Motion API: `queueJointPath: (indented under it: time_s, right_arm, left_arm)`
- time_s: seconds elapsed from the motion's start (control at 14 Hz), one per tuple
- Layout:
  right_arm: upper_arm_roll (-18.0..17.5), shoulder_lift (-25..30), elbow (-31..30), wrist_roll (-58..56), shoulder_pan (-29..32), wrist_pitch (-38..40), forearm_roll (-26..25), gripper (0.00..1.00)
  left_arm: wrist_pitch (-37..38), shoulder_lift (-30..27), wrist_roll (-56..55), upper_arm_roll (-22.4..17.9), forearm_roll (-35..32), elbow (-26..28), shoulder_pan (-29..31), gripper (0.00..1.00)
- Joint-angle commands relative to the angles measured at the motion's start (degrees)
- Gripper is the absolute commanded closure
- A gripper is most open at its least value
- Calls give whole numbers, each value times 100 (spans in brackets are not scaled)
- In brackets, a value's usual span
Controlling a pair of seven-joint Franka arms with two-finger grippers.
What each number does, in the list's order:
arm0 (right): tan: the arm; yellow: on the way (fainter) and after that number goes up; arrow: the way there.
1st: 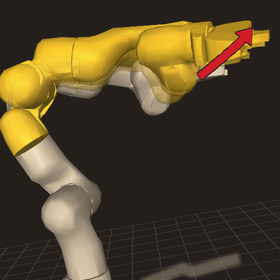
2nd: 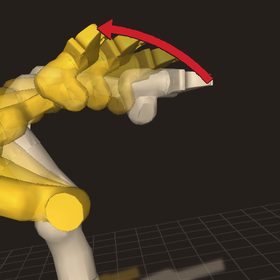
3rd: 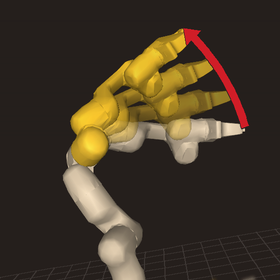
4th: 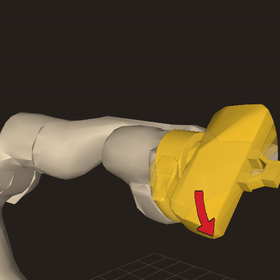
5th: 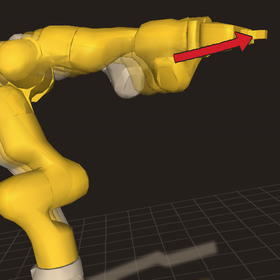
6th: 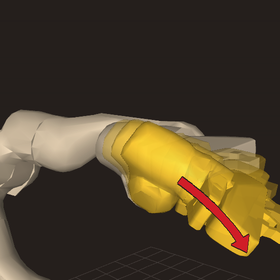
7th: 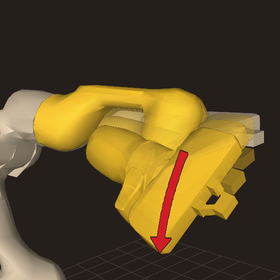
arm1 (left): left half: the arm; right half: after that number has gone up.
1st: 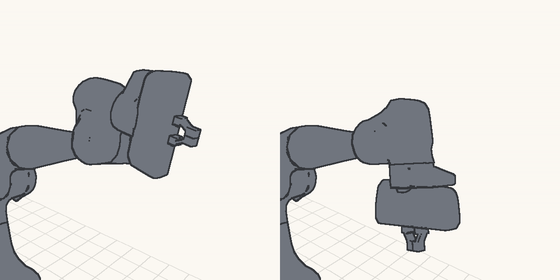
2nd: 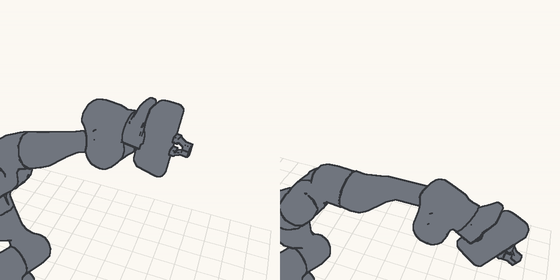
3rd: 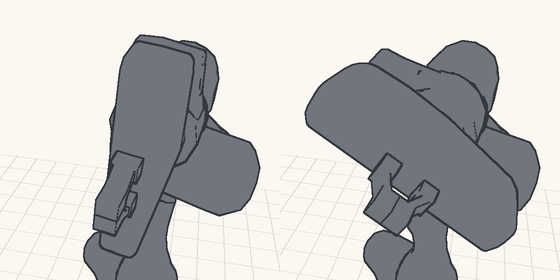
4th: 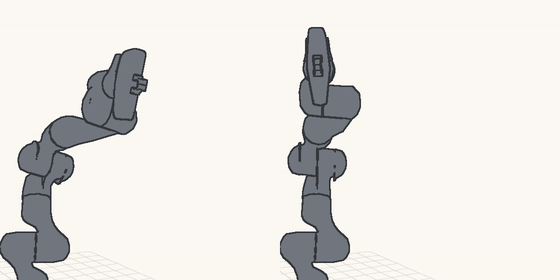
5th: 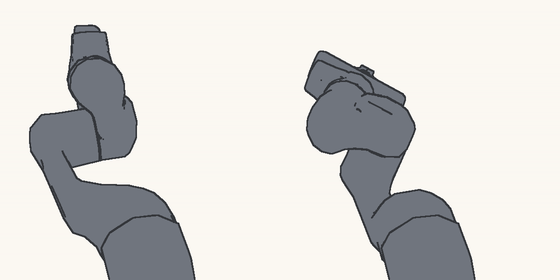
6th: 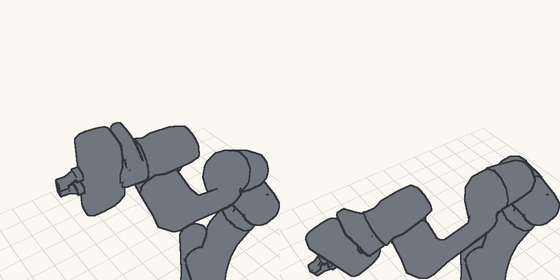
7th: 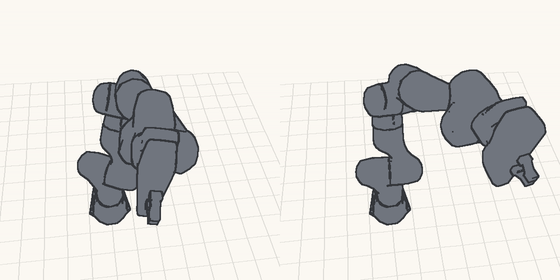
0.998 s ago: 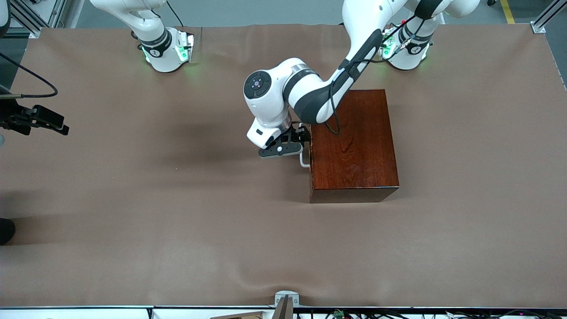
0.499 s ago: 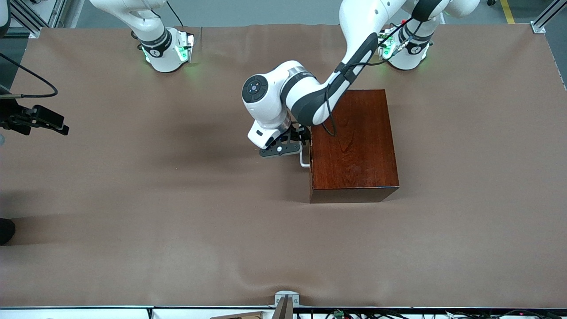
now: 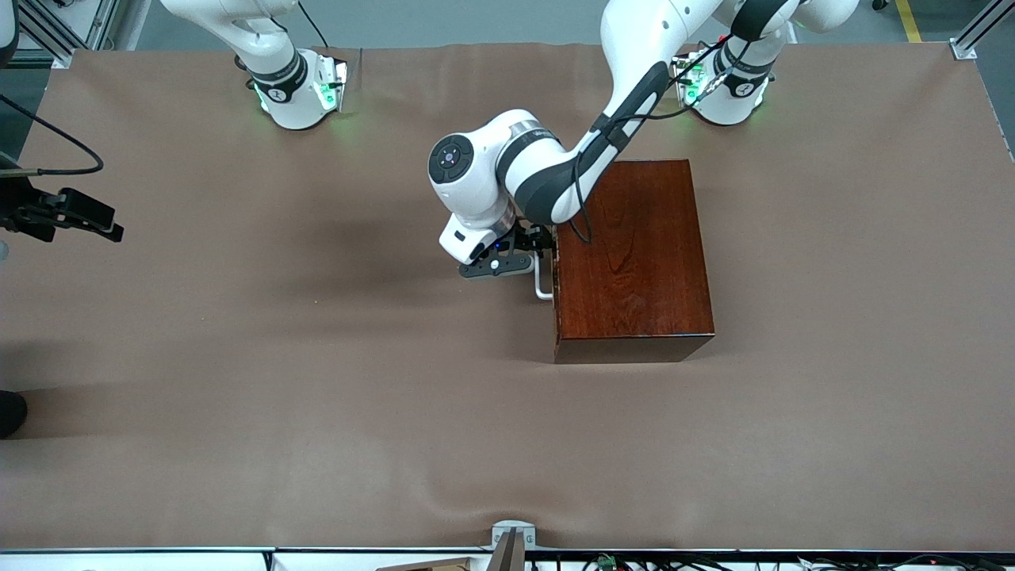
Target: Open drawer, take yellow block, close drawer
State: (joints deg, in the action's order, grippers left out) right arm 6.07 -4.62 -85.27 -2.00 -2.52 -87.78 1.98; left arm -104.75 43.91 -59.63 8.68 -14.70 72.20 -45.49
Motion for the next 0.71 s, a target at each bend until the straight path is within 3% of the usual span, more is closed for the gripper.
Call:
queueJointPath:
  time_s: [0.0,0.64]
  right_arm:
    - [-27,146,-87,-20,15,-11,-66,0]
    - [-27,146,-87,-20,15,-11,-66,0]
  left_arm:
    - [-159,215,30,-33,73,-268,-100,0]
    - [-564,215,-207,20,388,-268,-100,0]
